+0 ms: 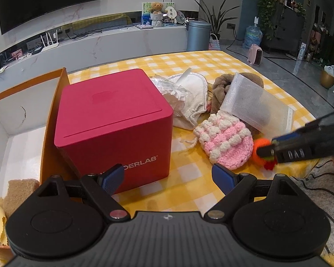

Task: Organize soft objects
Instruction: 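Grasp the orange crochet fruit with the right tool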

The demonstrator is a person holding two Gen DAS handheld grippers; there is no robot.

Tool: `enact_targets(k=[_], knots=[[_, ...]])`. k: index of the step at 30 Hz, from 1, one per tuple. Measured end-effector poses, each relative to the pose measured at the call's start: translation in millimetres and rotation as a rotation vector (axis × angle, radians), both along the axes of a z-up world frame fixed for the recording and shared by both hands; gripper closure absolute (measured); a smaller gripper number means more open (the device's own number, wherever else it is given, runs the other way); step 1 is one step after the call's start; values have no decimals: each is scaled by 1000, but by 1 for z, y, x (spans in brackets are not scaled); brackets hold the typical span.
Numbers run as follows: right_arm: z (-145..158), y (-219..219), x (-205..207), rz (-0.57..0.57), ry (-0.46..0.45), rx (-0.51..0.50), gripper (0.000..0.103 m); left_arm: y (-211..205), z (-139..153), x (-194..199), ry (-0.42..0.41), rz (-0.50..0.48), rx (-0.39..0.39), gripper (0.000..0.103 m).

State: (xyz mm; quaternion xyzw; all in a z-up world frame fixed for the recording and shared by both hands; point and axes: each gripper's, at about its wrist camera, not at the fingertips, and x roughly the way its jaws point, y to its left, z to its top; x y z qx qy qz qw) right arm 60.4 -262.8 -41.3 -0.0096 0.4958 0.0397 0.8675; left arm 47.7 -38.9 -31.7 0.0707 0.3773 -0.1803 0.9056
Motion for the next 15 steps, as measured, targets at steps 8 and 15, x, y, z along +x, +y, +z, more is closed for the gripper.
enact_targets(k=[8,15], knots=[[-15,17,5,49,66,-66,62,-1,0,1,6,5,7,0],[-10,15,1,70,29,-24,63,-5,-1,-2,-7,-14,25,0]])
